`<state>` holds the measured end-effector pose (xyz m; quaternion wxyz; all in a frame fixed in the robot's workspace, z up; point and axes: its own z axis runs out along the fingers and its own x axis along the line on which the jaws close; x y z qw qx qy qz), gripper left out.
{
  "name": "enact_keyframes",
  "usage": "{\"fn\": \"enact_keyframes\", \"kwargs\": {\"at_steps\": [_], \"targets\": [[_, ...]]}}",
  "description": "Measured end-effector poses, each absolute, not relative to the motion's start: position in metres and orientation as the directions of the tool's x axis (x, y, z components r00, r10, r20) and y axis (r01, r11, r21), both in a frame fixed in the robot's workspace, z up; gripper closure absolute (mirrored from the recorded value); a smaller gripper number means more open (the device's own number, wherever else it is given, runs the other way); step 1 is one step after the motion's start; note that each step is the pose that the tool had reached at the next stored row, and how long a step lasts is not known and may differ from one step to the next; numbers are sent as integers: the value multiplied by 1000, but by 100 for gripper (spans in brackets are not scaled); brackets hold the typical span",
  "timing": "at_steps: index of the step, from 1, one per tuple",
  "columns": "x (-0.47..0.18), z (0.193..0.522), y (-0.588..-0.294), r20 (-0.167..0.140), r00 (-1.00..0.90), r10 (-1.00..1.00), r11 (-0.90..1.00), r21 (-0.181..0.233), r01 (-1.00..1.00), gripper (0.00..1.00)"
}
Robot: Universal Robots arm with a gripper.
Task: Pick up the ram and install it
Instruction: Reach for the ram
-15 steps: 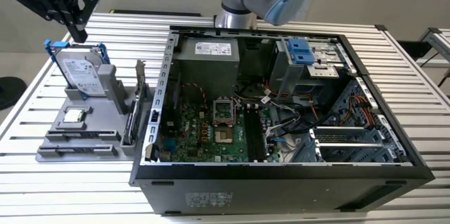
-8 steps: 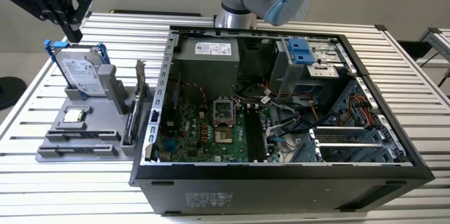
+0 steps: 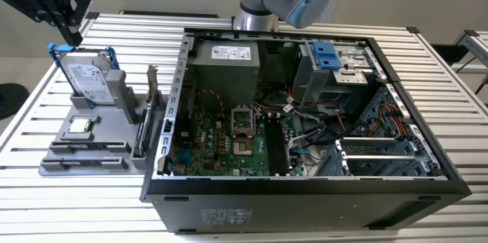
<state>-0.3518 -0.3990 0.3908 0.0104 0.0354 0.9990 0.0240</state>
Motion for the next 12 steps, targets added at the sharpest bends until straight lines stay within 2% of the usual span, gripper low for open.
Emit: {"fn": "enact_keyframes", "kwargs": {"at_steps": [12], "targets": [[-368,390,-399,-19,-997,71,996,49,70,100]]}}
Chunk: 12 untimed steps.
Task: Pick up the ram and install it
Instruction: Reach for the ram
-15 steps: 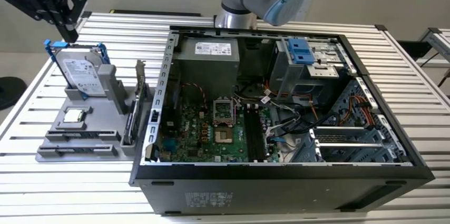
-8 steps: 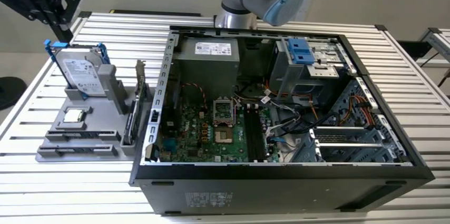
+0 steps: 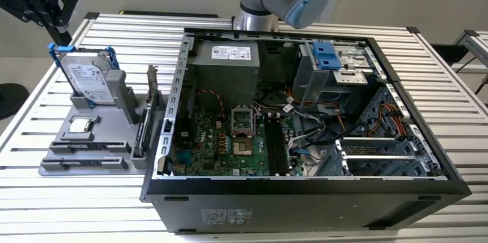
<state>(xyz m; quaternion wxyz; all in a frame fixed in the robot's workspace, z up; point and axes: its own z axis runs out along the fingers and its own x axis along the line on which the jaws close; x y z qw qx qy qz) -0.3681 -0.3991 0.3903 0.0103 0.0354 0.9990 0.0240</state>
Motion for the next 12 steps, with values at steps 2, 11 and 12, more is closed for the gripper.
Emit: {"fn": "enact_keyframes", "kwargs": {"at_steps": [2,11,12], "targets": [[-369,390,-399,-19,-997,71,996,49,70,100],[-371,390,-400,-19,-997,71,996,49,70,100],[-371,390,-400,-19,-997,71,996,49,70,100]]}}
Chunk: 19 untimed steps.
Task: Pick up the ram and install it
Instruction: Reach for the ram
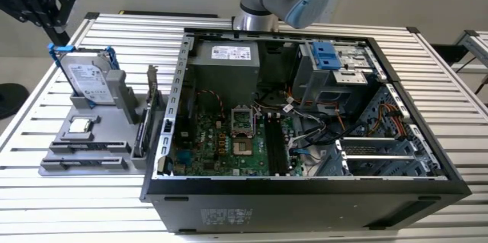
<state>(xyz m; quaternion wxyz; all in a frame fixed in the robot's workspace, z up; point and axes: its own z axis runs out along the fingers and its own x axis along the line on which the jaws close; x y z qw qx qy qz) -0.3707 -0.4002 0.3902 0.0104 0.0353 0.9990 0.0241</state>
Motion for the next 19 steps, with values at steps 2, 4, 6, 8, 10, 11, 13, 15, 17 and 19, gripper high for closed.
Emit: {"fn": "enact_keyframes", "kwargs": {"at_steps": [2,4,6,8,10,11,13,15,17,19], "targets": [[-371,390,-401,-19,-997,71,996,49,70,100],[-371,390,-402,-19,-997,71,996,49,70,100],[-371,390,-402,-19,-997,70,996,49,69,100],[-371,390,-403,-19,-998,64,997,49,63,100],[-371,390,-404,-19,-998,57,997,49,56,100],[-371,390,-404,-19,-998,54,997,49,53,100],[-371,389,-405,-19,-999,48,998,49,47,100],[-371,389,-405,-19,-999,43,998,49,42,100],[-371,389,-406,-19,-999,39,998,49,38,100],[-371,389,-407,-19,-999,35,998,49,34,100]]}}
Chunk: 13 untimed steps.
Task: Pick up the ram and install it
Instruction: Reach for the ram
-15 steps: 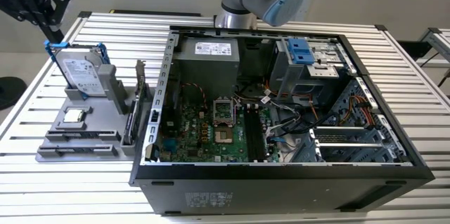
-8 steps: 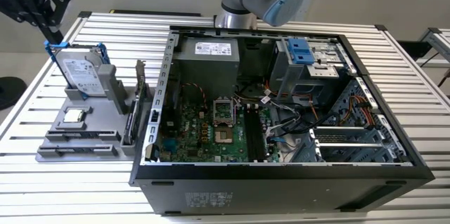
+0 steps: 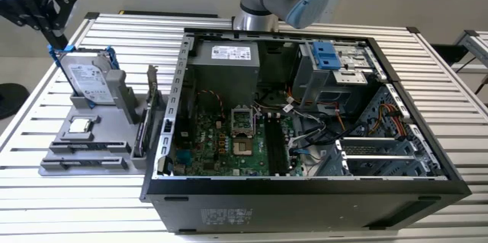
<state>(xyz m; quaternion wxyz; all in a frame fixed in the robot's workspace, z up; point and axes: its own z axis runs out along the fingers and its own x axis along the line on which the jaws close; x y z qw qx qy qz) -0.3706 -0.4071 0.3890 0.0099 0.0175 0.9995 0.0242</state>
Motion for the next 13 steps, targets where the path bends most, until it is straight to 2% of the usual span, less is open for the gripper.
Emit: {"fn": "enact_keyframes", "kwargs": {"at_steps": [13], "targets": [[-371,388,-416,-18,-1000,17,999,49,16,100]]}}
